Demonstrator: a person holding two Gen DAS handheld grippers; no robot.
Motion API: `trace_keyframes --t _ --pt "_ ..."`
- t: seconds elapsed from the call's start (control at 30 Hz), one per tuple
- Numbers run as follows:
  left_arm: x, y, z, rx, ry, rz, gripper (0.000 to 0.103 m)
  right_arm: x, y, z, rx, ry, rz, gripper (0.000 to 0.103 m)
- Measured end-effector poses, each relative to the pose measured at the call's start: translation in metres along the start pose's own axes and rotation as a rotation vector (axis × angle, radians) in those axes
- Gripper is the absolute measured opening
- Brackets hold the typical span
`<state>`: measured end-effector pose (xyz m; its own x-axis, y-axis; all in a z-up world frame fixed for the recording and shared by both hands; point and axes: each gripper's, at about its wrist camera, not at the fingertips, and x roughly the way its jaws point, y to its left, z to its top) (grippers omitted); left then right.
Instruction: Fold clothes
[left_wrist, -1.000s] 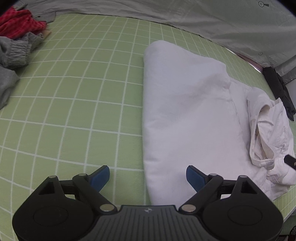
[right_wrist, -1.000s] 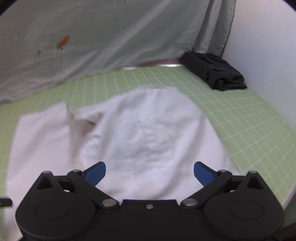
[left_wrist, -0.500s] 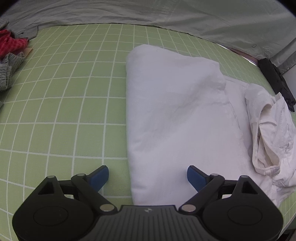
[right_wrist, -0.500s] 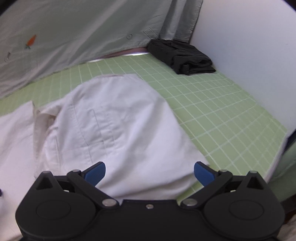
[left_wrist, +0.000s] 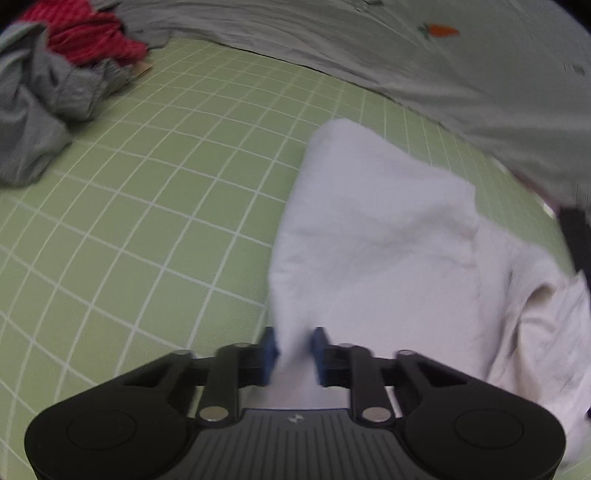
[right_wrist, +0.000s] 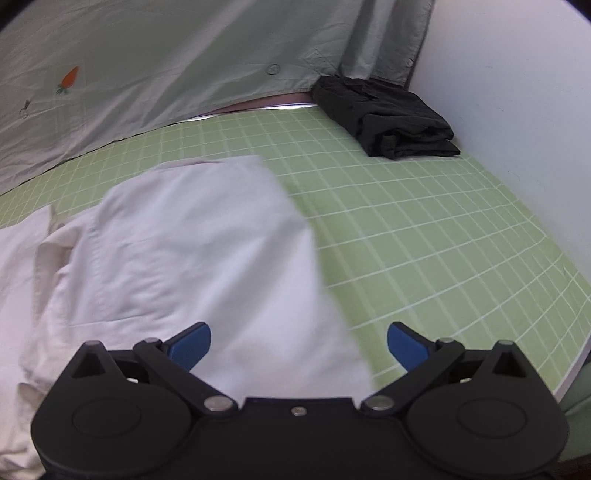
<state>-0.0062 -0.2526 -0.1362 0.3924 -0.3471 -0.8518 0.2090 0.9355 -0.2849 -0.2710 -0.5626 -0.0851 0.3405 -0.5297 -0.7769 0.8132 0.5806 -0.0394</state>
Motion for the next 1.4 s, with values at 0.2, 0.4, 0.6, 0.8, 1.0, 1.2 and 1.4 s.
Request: trace_keyframes --t 0.2,0.4,0.6,0.8,1.0,1.2,1.4 --pt "-0.051 -0.051 0.006 -0.132 -0.115 -0.153 0.007 0.023 -0.064 0.007 0.013 0.026 0.035 0.103" --pt "-0.065 -0.192 -0.021 -0.015 -0.144 -0.320 0.007 0.042 -0.121 0.017 -0.007 0.038 0.079 0.103" --pt "0.005 -0.293 -0.087 0.052 0.079 -0.375 0.007 0.057 -0.167 0.030 0.012 0.044 0.095 0.103" --pt "0.072 -0.296 -0.106 -0.080 0.235 -0.343 0.008 0.065 -0.196 0.019 0.028 0.093 0.093 0.103" --pt "0.068 -0.300 -0.096 -0.106 0.267 -0.423 0.057 0.069 -0.202 0.020 0.072 0.099 0.103 0.103" --pt "0.020 -0.318 -0.083 -0.019 0.215 -0.526 0.085 0.060 -0.188 0.041 0.103 0.051 0.175 0.103" --pt "-0.015 -0.291 -0.074 -0.121 0.151 -0.655 0.088 0.056 -0.146 0.052 0.058 0.028 0.288 0.103"
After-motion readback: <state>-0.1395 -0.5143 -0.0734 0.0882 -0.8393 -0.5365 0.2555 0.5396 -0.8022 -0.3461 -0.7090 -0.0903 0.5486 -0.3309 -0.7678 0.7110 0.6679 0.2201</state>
